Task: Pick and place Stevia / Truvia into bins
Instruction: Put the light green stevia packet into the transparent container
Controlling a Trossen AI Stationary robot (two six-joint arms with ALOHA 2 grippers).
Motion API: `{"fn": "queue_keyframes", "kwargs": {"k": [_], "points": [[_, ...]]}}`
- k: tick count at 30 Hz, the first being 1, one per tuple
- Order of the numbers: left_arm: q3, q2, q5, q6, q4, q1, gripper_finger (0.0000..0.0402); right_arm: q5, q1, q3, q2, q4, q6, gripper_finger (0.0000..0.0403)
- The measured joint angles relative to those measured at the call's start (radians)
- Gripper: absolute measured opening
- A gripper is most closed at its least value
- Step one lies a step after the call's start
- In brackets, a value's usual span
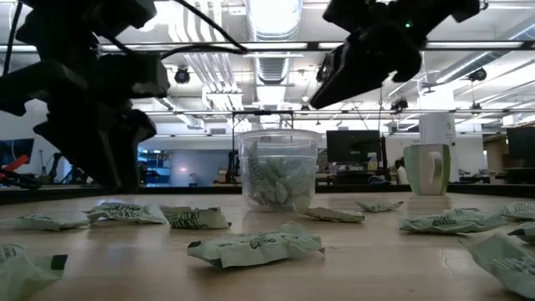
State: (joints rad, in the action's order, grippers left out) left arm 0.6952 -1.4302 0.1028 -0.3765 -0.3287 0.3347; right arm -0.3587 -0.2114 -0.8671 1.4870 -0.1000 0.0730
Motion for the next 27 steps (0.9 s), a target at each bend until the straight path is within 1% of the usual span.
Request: {"fn": "queue_keyframes", "kwargs": {"k": [5, 9, 12, 14, 16, 18, 23, 24, 25, 27], "points": [[-0.002, -0.045, -0.094, 0.045, 0.092, -0.001, 0.0191, -0.005, 0.0, 0.005, -0.06, -0.16, -0.115, 0.0139], [-0.002, -0.101, -0.109, 0.052, 0.085, -0.003, 0.0191, -0.007, -0.006, 0.009, -0.091, -0.251, -0.185, 0.0132], [0.0, -0.124, -0.121, 0.061, 0.085, -0.011, 0.0191, -0.007, -0.014, 0.01, -0.104, -0.294, -0.217, 0.0127], [0.0, -0.128, -0.124, 0.07, 0.082, -0.014, 0.0183, -0.006, -0.02, 0.011, -0.109, -0.327, -0.247, 0.0123], [0.0, -0.123, -0.123, 0.071, 0.078, -0.017, 0.0163, -0.002, -0.028, 0.011, -0.112, -0.378, -0.286, 0.0119], [0.0, -0.113, -0.123, 0.073, 0.072, -0.02, 0.013, 0.0, -0.036, 0.012, -0.112, -0.433, -0.334, 0.0114], [-0.003, -0.086, -0.124, 0.097, 0.03, -0.023, 0.0024, 0.003, -0.042, 0.013, -0.11, -0.57, -0.469, 0.0105], [-0.005, -0.08, -0.127, 0.099, 0.018, -0.021, 0.0013, 0.003, -0.042, 0.015, -0.11, -0.587, -0.493, 0.0103], [-0.005, -0.073, -0.129, 0.098, 0.011, -0.022, 0.001, 0.003, -0.042, 0.017, -0.111, -0.6, -0.521, 0.0101], [-0.005, -0.052, -0.101, 0.095, -0.03, -0.023, 0.0013, 0.013, -0.043, 0.03, -0.112, -0.612, -0.573, 0.0098]]}}
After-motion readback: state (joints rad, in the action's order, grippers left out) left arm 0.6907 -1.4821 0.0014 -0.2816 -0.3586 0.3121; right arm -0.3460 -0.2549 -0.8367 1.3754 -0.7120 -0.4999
